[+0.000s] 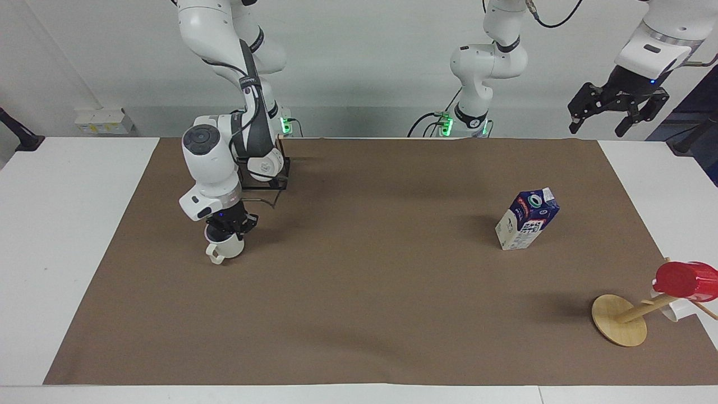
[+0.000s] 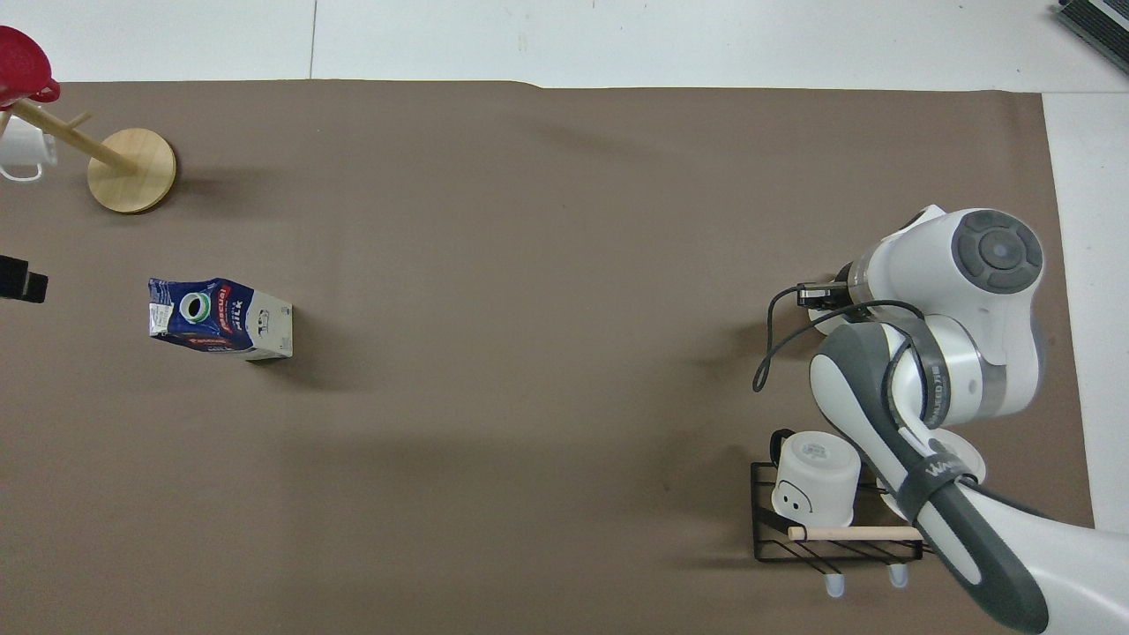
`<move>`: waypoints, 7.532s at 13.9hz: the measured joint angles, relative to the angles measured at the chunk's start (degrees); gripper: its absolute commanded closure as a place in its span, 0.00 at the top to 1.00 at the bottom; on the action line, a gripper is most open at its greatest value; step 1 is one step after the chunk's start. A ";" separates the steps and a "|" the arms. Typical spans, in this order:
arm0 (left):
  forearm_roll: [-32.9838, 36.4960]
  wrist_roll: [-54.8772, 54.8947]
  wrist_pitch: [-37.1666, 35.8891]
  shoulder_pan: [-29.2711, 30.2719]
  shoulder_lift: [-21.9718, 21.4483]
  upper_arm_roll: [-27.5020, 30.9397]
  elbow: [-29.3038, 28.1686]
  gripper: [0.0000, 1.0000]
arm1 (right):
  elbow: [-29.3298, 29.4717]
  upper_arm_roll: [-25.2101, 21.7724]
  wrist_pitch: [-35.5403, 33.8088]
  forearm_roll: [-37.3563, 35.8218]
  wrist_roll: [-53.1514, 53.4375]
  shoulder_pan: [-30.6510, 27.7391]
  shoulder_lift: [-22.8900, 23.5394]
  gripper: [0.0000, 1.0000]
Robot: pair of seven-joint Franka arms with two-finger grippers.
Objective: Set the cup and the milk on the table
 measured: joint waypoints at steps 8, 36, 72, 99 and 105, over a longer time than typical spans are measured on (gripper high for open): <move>0.00 0.00 0.00 0.00 0.00 0.00 0.00 1.00 | 12.77 0.11 -13.67 -2.36 24.69 7.82 -0.70 0.00; 0.00 0.00 0.84 0.00 -0.57 -0.09 -0.99 1.00 | 15.98 0.62 -4.47 -0.28 37.50 26.48 11.26 0.00; 0.00 -6.01 34.08 -2.44 0.95 -0.88 -32.03 1.00 | 16.38 -0.44 -27.87 3.73 5.44 -2.83 -13.87 1.00; -0.01 -23.41 34.82 -20.46 -0.23 -1.75 -29.56 0.45 | 29.11 -1.15 -48.94 2.66 -7.49 -7.43 -16.56 1.00; 0.01 -35.96 35.03 -30.61 6.67 -1.78 -23.35 0.45 | 28.87 -1.08 -48.93 2.71 -7.54 -7.41 -16.56 1.00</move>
